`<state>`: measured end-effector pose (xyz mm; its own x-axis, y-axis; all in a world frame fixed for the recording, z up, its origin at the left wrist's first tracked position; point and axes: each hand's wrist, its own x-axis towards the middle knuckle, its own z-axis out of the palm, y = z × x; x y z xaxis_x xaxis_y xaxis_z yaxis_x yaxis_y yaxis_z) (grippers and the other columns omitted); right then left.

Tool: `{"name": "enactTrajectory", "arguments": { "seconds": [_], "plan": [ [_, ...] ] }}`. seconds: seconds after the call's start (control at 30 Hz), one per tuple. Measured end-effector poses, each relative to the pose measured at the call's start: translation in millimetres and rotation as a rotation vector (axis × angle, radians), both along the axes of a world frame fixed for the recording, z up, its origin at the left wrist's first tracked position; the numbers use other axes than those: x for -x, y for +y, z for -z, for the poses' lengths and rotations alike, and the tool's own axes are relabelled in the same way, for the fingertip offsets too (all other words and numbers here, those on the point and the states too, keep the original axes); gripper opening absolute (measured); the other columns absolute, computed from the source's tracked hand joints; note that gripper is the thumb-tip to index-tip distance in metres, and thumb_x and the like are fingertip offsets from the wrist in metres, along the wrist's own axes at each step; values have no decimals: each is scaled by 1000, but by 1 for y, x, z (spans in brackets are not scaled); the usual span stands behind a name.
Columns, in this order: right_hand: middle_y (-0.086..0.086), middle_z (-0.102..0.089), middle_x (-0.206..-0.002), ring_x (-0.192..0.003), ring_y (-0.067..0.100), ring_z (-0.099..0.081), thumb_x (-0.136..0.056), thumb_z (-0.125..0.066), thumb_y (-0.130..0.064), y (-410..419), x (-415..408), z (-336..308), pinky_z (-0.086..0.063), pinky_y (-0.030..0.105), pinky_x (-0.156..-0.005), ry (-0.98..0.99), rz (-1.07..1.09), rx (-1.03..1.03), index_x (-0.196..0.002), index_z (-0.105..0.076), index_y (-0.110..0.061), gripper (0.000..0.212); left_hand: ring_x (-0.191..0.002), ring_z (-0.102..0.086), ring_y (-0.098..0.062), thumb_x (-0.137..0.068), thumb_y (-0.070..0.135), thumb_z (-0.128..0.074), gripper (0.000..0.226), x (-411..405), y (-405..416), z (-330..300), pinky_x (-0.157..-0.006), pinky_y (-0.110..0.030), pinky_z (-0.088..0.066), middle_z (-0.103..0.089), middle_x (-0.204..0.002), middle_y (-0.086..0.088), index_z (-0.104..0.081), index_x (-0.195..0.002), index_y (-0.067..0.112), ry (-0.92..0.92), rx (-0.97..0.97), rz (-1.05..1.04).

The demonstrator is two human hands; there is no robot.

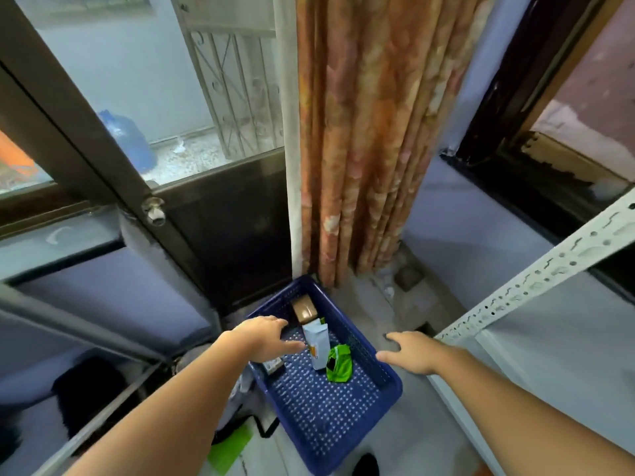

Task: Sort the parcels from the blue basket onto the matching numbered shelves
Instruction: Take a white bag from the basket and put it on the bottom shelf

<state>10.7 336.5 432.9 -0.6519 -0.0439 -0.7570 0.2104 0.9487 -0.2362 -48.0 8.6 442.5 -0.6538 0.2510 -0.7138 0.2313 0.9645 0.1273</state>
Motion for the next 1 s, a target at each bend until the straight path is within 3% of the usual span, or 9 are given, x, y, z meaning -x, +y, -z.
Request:
{"name": "enactTrajectory", "arguments": {
  "seconds": [0.13, 0.23, 0.4, 0.53, 0.67, 0.8, 0.87, 0.93, 1.0],
  "plan": [
    [9, -36, -160, -142, 28, -40, -94, -49, -67, 0, 17, 37, -38, 40, -112, -73, 12, 38, -155, -33, -19, 80, -146, -38, -25, -77, 92, -37, 107, 15, 7, 43, -118, -42, -33, -38, -161, -3, -33, -157, 21, -55, 10, 1],
    [6, -31, -163, -144, 26, -39, -92, -49, -68, -10, 26, 95, -36, 38, -113, -114, 71, 91, -158, -29, -20, 84, -146, -38, -27, -75, 94, -34, 109, 30, 11, 99, -117, -43, -34, -37, -161, -5, -31, -158, 23, -111, -15, 11],
    [7, -26, -164, -146, 28, -34, -97, -48, -63, -45, 46, 233, -33, 39, -115, -219, 135, 149, -158, -26, -23, 76, -146, -36, -29, -61, 102, -18, 127, 72, 17, 230, -116, -44, -34, -34, -162, -7, -34, -156, 19, -157, -22, 95],
    [8, -32, -161, -142, 27, -40, -97, -48, -63, -64, 55, 369, -38, 38, -113, -236, 175, 160, -156, -31, -23, 74, -146, -37, -28, -84, 89, -34, 101, 110, 11, 363, -116, -42, -35, -32, -164, -6, -29, -159, 20, -182, 1, 110],
    [5, -48, -151, -128, 25, -52, -98, -50, -60, -71, 67, 496, -44, 33, -101, -212, 238, 196, -148, -44, -27, 61, -143, -41, -27, -86, 85, -37, 97, 138, 0, 495, -114, -37, -36, -36, -162, -6, -31, -158, 21, -186, -23, 50],
    [3, -53, -145, -118, 21, -56, -98, -56, -52, -76, 88, 605, -44, 29, -90, -154, 331, 226, -144, -49, -20, 56, -139, -47, -28, -87, 78, -50, 94, 155, -5, 603, -112, -34, -39, -39, -160, -8, -37, -155, 15, -184, -147, -159],
    [6, -45, -152, -132, 26, -50, -98, -56, -51, -80, 106, 647, -42, 32, -101, -88, 364, 185, -151, -39, -14, 66, -131, -52, -27, -85, 72, -62, 86, 160, -4, 645, -108, -34, -41, -50, -150, -6, -47, -148, 16, -222, -273, -367],
    [5, -39, -157, -141, 26, -41, -96, -57, -55, -85, 129, 685, -38, 37, -113, 29, 397, 178, -155, -33, -14, 75, -126, -57, -23, -66, 86, -69, 104, 167, -1, 693, -109, -37, -44, -55, -145, 1, -52, -144, 20, -210, -408, -559],
    [3, -40, -157, -140, 25, -43, -88, -56, -68, -90, 153, 715, -41, 44, -112, 137, 486, 209, -156, -31, -20, 87, -123, -60, -18, -52, 92, -72, 113, 173, 3, 746, -109, -37, -46, -59, -142, 6, -55, -142, 25, -208, -533, -672]
  ]
}}
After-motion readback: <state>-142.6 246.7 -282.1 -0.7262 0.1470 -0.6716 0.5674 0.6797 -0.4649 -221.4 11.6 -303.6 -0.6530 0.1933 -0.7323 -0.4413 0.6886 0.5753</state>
